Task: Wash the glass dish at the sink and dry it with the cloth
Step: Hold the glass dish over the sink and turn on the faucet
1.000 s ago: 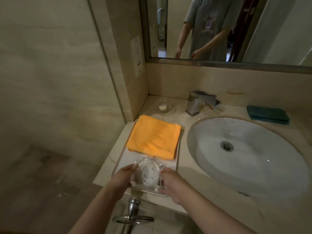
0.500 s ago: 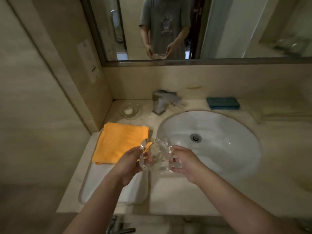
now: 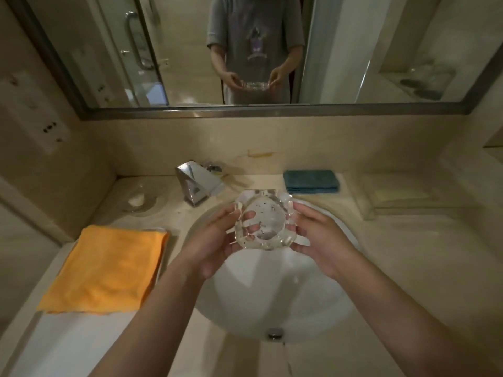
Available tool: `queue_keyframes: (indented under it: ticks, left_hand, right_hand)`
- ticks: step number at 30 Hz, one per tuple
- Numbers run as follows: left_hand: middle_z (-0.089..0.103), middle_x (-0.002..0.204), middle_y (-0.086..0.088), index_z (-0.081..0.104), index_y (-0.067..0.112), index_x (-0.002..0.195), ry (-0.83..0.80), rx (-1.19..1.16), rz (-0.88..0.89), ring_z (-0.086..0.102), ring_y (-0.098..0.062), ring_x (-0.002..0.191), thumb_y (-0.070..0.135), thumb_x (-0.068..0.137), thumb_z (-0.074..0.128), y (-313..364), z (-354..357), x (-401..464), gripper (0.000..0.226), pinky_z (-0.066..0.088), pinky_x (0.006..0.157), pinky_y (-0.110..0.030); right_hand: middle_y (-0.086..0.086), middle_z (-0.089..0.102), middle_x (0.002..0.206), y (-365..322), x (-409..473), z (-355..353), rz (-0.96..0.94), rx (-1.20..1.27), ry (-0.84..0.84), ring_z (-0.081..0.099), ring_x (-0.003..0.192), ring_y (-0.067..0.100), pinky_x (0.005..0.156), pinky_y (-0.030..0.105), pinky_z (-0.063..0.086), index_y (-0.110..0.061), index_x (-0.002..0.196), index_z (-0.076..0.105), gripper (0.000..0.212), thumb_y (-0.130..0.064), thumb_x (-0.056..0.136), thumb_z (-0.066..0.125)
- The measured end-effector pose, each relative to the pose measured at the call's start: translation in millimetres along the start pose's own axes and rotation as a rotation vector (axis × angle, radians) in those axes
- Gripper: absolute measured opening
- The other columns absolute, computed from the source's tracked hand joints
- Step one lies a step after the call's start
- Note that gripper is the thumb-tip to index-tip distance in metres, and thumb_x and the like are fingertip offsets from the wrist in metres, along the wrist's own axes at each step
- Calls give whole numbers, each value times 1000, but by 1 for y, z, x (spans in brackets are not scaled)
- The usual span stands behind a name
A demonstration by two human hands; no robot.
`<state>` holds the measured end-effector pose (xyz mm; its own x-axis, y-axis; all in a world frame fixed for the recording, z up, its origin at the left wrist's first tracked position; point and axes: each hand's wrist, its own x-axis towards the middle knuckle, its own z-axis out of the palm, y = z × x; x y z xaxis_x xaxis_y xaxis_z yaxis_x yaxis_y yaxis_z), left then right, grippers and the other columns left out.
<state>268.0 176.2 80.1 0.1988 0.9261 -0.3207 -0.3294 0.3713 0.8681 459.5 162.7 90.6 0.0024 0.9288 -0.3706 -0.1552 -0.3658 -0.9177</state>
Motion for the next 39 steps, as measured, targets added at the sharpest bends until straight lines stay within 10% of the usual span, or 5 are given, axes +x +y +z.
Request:
queue_keyframes:
  ticks: [18,24,30,33,39]
  left_hand:
    - [60,118,-10,56,18,123,198,-84,-119,63,-30,97,33,92,49,-27,-29,35,36,52,85,-44]
    - [60,112,-10,52,14,126,265,-115,-195,63,-26,86,31,92,50,-35,-62,49,37,54,70,-37]
    - [61,111,-7,53,19,119,271,-123,-246,64,-26,90,32,96,45,-38,-76,76,27,52,87,-48]
    - [63,102,-5,58,22,105,274,-119,-250,64,-24,82,32,96,44,-38,-78,87,19,53,73,-41]
    - [61,99,-5,57,19,107,296,-137,-274,60,-23,75,27,97,43,-37,-78,106,19,49,87,-51]
  right_hand:
    - [0,66,87,14,95,23,246,-297,-249,59,76,14,71,28,50,-21,95,67,19,-17,93,48]
    - [3,51,137,-3,146,73,-7,-571,-159,48,124,23,102,36,40,-16,129,53,36,-29,96,45]
    - [-4,60,107,-21,191,124,-156,-705,-167,58,95,16,77,23,42,-12,134,47,42,-29,96,46]
    - [5,51,137,-22,209,136,-191,-728,-146,47,126,20,95,21,33,-10,135,45,43,-23,95,50]
    - [8,55,134,-18,222,143,-278,-757,-126,48,127,21,98,20,32,-7,126,56,33,-14,95,48]
